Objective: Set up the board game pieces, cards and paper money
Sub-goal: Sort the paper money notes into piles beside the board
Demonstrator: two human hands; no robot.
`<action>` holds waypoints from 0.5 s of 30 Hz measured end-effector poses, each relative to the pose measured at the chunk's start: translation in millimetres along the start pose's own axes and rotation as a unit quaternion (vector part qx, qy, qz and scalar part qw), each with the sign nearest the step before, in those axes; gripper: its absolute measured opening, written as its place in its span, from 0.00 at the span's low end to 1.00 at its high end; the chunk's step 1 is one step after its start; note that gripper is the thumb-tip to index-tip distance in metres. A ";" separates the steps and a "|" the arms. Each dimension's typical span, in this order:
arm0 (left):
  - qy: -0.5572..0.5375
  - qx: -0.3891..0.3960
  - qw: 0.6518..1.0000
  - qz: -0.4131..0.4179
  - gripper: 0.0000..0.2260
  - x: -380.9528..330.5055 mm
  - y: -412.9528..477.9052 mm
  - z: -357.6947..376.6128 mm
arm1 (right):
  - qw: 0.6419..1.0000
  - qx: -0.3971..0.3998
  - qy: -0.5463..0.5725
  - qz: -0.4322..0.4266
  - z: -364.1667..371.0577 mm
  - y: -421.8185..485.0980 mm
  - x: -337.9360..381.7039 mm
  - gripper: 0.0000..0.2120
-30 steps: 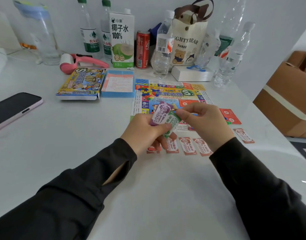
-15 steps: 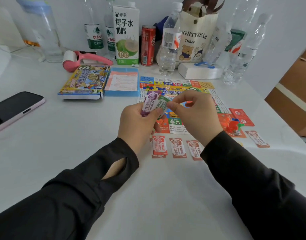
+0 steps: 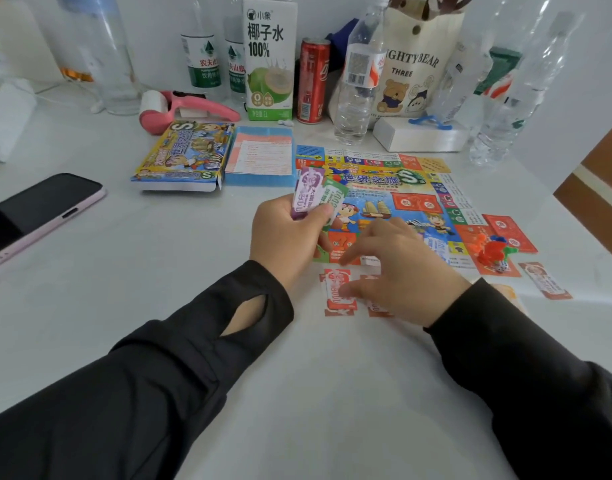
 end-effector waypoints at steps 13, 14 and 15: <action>-0.029 0.001 0.999 -0.039 0.07 3.9 -1.1 -0.7 | 0.997 0.063 -0.028 0.042 -0.4 7.1 7.2 0.11; -0.028 0.001 0.999 -0.041 0.07 4.0 -1.3 -0.4 | 0.997 0.060 -0.024 0.041 -0.1 6.9 6.3 0.11; -0.030 0.002 0.999 -0.043 0.07 3.6 -1.6 -0.3 | 0.998 0.054 -0.020 0.038 -0.1 6.8 6.2 0.10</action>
Point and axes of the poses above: each hand's wrist, its own y-axis towards the middle knuckle, its own z-axis out of the palm, x = y × z, the point moved 5 cm from there along y, towards the middle knuckle, and after that the axes turned 12 degrees about y, right-handed, at the moved point
